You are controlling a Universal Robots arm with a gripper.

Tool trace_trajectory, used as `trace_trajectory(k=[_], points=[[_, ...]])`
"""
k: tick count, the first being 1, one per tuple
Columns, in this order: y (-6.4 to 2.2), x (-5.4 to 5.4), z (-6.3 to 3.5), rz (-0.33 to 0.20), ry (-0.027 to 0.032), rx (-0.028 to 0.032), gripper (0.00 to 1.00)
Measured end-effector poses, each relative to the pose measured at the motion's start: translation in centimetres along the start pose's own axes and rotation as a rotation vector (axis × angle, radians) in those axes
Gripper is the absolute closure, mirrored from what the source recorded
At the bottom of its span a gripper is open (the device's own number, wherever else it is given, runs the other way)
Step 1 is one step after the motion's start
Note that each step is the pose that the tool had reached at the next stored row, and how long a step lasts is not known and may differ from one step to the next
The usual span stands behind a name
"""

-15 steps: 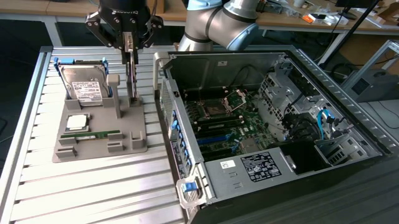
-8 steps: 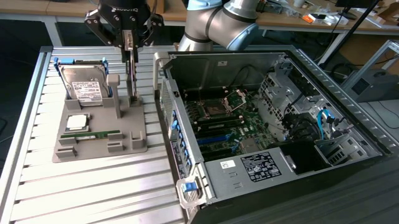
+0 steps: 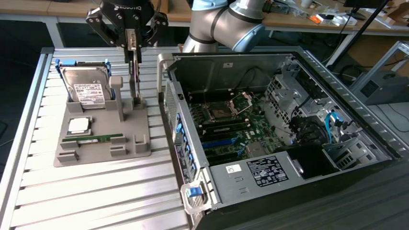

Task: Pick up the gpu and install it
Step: 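Pick up the gpu and move the gpu toward the slot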

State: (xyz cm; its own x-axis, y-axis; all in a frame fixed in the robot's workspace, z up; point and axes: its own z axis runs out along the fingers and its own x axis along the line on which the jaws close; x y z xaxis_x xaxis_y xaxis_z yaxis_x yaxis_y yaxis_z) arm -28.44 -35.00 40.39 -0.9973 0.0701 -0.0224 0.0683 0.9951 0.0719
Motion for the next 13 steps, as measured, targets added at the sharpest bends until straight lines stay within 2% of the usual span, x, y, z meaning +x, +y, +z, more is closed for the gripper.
trace_trajectory(k=[13], points=[[0.05,-0.01,-0.64,0.000,-0.0001,0.0000,0.73]])
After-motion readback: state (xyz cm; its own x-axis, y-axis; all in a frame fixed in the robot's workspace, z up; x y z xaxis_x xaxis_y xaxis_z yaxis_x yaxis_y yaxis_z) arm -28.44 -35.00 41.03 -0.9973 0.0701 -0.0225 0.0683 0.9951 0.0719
